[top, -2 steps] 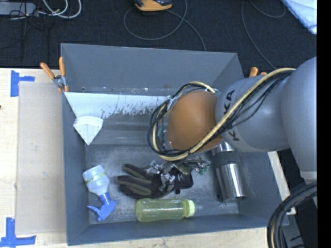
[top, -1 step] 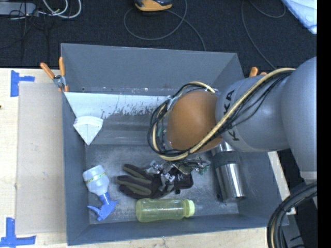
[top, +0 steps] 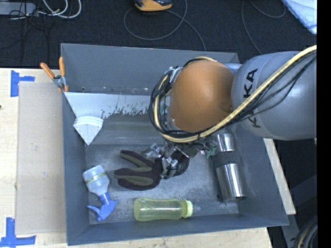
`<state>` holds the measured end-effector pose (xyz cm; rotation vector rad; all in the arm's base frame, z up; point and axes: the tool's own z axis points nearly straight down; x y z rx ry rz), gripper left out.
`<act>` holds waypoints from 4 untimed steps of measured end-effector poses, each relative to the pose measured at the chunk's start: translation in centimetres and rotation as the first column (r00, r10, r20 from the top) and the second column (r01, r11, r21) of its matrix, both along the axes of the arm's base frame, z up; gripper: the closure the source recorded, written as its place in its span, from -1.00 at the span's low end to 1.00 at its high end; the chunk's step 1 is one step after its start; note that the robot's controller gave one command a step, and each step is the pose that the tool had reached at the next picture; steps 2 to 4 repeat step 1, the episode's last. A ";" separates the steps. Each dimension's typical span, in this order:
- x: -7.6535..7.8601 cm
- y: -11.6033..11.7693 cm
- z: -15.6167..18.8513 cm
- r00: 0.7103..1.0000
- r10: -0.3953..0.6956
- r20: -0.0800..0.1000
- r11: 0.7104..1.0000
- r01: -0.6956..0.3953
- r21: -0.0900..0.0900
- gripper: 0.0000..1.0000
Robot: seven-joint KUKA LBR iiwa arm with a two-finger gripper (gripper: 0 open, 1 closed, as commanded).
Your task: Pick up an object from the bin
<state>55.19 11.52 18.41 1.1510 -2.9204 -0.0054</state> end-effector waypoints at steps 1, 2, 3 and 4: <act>0.0 0.0 0.0 1.000 -0.001 0.000 1.000 0.001 0.000 1.00; 0.0 0.0 0.0 1.000 -0.001 0.000 1.000 0.001 0.000 1.00; 0.0 0.0 0.0 1.000 -0.001 0.000 1.000 0.001 0.000 1.00; 0.0 0.0 0.0 1.000 -0.001 0.000 1.000 0.001 0.000 1.00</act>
Offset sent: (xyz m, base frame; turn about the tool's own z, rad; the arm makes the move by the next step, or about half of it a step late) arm -0.0042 0.0009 0.0988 -0.0030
